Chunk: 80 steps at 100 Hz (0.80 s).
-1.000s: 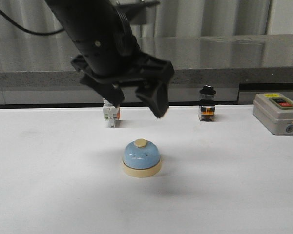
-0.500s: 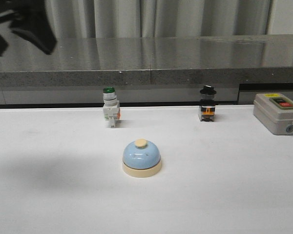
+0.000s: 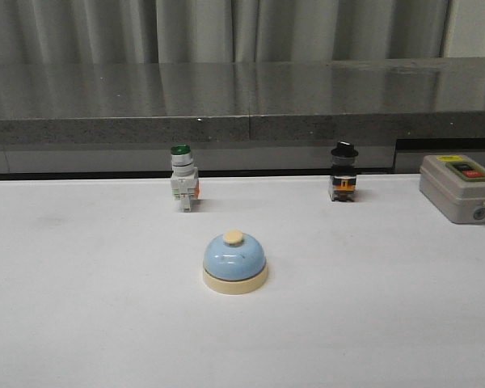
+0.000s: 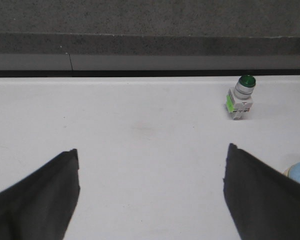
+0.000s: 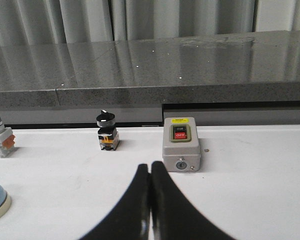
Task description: Place and press bell with both arms
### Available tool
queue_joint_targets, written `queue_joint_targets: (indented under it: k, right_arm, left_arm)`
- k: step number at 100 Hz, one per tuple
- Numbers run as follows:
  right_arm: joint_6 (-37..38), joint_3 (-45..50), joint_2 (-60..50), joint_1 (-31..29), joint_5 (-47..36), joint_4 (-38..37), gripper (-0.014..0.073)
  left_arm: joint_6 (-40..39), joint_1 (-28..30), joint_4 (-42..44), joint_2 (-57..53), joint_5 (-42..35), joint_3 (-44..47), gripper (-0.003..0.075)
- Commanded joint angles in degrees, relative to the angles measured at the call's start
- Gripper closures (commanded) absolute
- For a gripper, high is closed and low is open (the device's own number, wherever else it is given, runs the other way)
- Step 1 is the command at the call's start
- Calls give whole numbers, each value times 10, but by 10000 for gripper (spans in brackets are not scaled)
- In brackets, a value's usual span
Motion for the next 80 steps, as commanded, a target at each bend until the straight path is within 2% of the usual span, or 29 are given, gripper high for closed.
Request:
queue_joint_targets:
  k: [1,17,27,80]
  right_arm:
    - [-1,-9,-11,-3,-50,0,654]
    - [-1,-9,-11,-3,-50,0,654]
    - [-1,-9,-11,-3,-50,0,654]
    - [-1,-9,-11,-3,-50,0,654]
  left_arm:
    - [-6,2,-5,-42,-45,0,309]
    - [-6,2,-4,-88,-44,7,593]
    - [-6,2,-4,-92,-44,7,742]
    - [-6,2,-4,-90,-44,7,740]
